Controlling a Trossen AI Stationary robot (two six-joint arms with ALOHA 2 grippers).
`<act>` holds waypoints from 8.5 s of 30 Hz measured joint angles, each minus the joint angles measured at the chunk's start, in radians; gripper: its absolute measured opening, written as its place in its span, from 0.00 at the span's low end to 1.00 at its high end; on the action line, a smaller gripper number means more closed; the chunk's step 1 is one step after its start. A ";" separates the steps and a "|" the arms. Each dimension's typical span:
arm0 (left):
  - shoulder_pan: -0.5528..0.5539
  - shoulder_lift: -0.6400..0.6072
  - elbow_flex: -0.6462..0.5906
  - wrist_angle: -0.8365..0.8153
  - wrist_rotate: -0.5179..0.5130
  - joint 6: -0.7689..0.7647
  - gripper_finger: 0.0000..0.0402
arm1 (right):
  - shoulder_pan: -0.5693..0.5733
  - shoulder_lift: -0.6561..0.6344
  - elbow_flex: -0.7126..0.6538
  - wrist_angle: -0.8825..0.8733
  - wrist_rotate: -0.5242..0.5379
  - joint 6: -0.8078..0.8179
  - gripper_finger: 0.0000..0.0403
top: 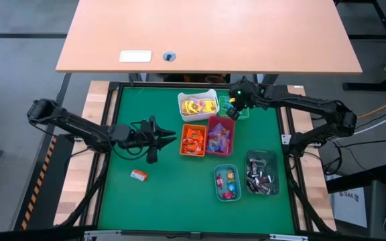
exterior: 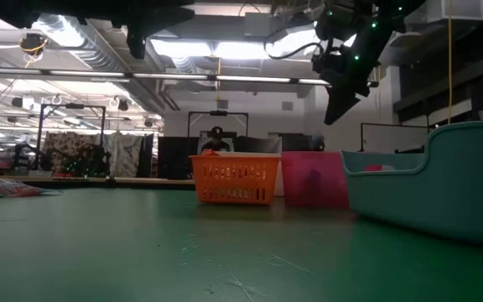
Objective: Sort candy
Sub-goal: Put the blue lollipop into the green basket, then put the blue bag of candy into the red bin, then put the orange candy into the orange basket
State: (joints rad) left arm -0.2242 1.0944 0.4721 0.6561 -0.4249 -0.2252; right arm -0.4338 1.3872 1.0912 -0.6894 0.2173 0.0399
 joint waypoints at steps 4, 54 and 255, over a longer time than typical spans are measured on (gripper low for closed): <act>0.031 -0.101 0.000 -0.189 0.043 -0.007 0.23 | -0.021 0.000 0.000 -0.001 0.000 0.000 0.17; 0.393 -0.167 -0.001 -1.539 0.267 -0.446 0.50 | -0.018 0.000 0.000 0.000 -0.055 0.008 0.47; -0.306 0.279 0.129 -1.287 0.394 -0.315 0.32 | 0.283 -1.302 -0.723 0.299 -0.374 0.014 0.05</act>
State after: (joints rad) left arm -0.5304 1.3739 0.6010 -0.6312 -0.0313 -0.5400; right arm -0.1505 0.0853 0.3681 -0.3909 -0.1566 0.0536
